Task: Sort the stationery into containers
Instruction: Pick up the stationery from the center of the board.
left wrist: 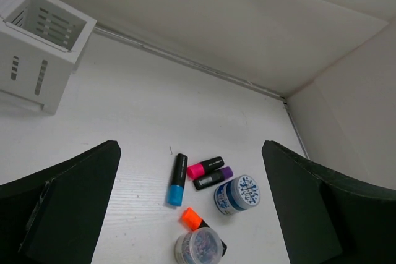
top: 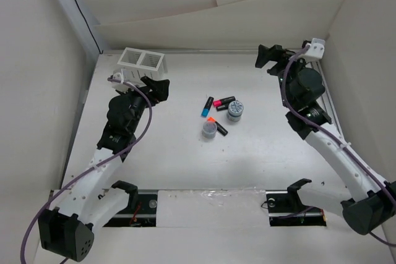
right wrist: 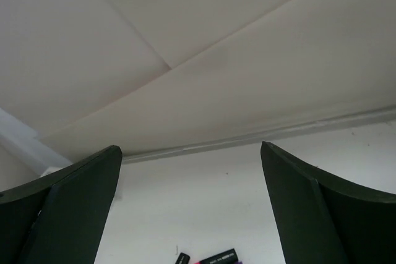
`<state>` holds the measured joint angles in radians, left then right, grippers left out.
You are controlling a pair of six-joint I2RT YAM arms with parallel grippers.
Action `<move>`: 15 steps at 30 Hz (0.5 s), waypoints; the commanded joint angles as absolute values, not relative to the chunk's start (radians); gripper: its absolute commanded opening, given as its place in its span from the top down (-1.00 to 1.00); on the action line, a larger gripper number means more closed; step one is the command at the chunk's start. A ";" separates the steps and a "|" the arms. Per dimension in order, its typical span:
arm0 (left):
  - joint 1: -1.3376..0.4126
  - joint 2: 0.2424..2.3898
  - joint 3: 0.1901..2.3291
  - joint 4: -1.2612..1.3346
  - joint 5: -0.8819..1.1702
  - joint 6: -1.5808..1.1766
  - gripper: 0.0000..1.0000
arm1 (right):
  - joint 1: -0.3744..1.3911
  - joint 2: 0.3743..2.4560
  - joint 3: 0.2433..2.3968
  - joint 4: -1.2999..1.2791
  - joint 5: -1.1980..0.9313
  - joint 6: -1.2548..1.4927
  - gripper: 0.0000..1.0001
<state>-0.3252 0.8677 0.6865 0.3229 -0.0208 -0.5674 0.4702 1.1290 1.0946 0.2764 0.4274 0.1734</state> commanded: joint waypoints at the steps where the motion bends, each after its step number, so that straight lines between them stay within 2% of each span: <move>1: -0.336 0.867 0.717 0.305 -0.049 -0.565 -1.00 | 0.422 1.132 1.063 0.053 0.431 0.371 -1.00; 3: -0.385 0.821 0.663 0.377 -0.041 -0.522 -1.00 | 0.442 1.102 1.063 0.040 0.343 0.348 -1.00; 6: -0.394 0.793 0.580 0.485 0.003 -0.491 -1.00 | 0.530 1.066 1.063 0.040 0.420 0.338 -1.00; 11: -0.394 0.909 0.627 0.402 0.003 -0.522 -1.00 | 0.577 1.052 1.026 0.074 0.462 0.305 -1.00; 15: -0.406 0.959 0.577 0.559 0.172 -0.497 -1.00 | 0.586 1.010 0.957 0.074 0.524 0.314 -0.96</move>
<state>-0.3935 0.9569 0.5919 0.4122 0.0536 -0.5220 0.5770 1.0607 0.9913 0.0597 0.4549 0.3103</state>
